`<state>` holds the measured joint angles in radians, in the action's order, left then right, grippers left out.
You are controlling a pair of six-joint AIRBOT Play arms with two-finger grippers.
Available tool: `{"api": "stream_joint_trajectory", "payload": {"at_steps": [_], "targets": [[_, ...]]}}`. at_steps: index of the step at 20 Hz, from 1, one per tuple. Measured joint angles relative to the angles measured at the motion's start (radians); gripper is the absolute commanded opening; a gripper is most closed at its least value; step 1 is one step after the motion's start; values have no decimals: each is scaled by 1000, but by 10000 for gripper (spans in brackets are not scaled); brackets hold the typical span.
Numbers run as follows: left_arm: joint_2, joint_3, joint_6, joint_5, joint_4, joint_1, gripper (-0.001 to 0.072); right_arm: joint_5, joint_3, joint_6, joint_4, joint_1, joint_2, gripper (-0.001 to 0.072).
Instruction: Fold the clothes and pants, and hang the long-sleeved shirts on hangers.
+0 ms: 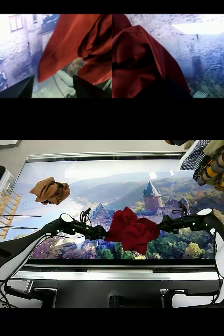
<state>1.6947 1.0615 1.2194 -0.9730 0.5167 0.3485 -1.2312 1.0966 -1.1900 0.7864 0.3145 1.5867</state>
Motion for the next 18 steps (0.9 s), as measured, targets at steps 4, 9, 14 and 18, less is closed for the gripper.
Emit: {"api": "stream_joint_trajectory", "payload": {"at_steps": [4,9,14,18], "targets": [[26,5,16,15,-18,34,352,-4,0,-4,-1,0,-24,32],[48,62,33,2,-14,50,14,-4,0,-3,-1,0,-78,30],[4,246,82,-127,90,-16,13,21,57,16,-12,0,-218,28],[-128,452,209,-211,317,-130,13,73,230,8,19,0,-376,28]]}}
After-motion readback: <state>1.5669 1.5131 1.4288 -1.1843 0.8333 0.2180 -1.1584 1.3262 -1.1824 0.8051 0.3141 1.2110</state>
